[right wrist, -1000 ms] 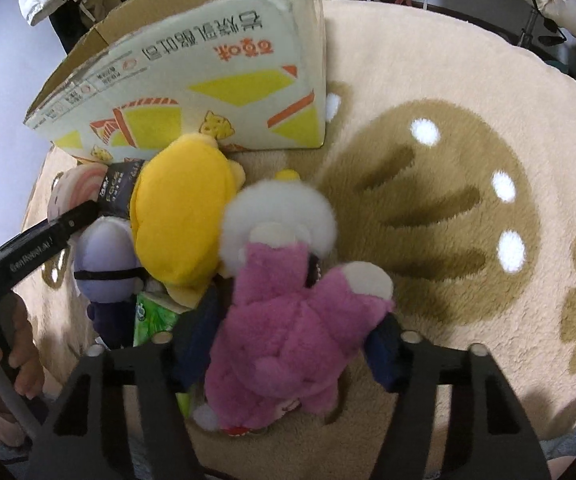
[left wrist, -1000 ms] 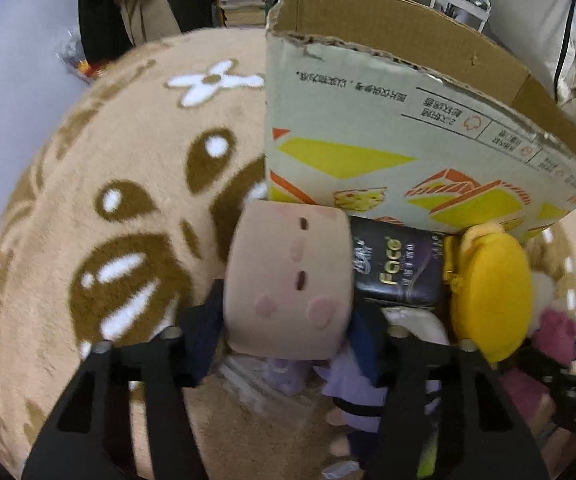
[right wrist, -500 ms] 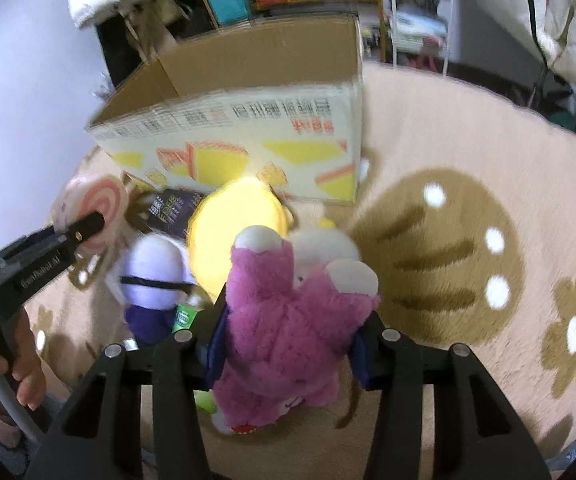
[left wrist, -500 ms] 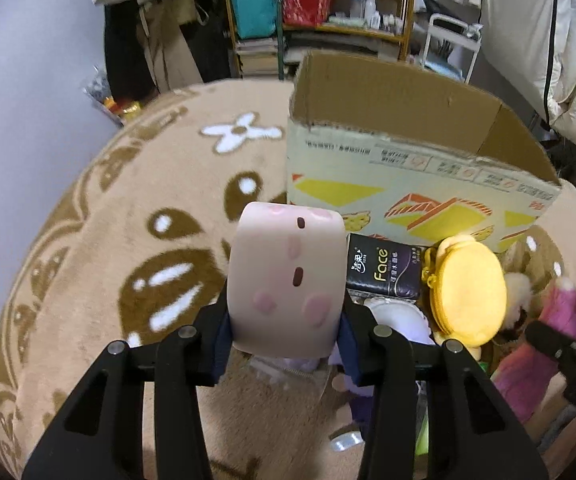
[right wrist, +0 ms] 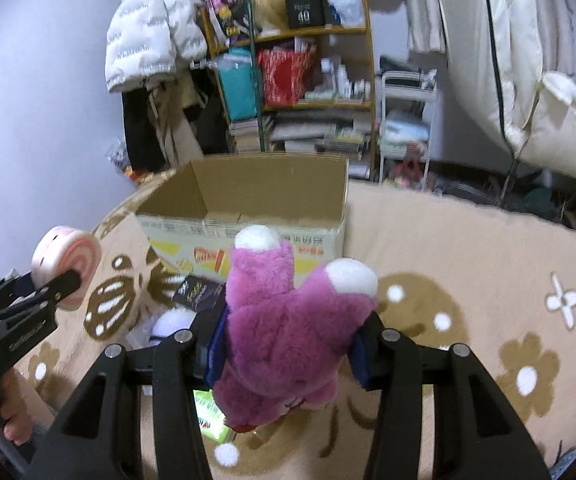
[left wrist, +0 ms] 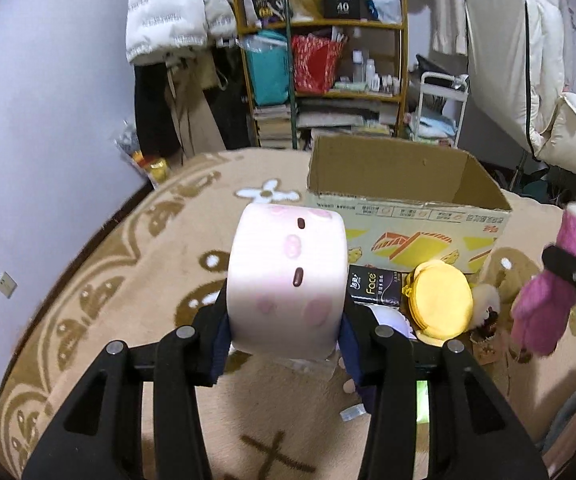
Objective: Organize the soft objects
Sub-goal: 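Close the left tool on the cube plush while the right tool grasps the pink bunny, then carry both plushes over the cardboard box and open both tools to drop them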
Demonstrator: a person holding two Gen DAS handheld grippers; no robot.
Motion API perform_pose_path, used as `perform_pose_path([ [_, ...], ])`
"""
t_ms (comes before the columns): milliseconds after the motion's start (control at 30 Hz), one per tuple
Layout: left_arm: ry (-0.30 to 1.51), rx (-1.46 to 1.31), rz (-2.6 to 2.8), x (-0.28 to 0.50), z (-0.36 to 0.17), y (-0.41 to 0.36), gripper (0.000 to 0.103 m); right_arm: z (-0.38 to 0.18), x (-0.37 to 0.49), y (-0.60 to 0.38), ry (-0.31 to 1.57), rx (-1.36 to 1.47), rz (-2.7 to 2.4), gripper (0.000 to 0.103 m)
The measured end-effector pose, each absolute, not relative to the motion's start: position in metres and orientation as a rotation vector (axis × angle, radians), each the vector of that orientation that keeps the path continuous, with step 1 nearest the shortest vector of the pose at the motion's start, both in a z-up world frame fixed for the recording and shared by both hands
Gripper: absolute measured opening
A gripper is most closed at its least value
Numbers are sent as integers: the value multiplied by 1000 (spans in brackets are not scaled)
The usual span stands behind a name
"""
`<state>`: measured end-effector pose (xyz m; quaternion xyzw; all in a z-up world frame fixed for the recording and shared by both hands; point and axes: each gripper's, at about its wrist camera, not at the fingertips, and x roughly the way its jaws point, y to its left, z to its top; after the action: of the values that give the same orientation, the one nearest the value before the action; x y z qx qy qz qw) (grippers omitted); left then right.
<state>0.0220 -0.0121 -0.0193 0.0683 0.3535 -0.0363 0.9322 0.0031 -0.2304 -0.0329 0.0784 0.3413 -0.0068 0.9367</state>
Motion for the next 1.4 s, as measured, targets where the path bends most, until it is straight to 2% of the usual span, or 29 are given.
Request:
perform_pose_path([
  [267,592,113,-103,3,9,-8,44,1,-12,-223,490,68,-25,52],
  [767,412,141,-120,23,44,-30,45,20,28,-232,392,62,-23,52],
  [1400,517,165,-198,107,26,-80,45,6,110,-266,393,163,33,53],
])
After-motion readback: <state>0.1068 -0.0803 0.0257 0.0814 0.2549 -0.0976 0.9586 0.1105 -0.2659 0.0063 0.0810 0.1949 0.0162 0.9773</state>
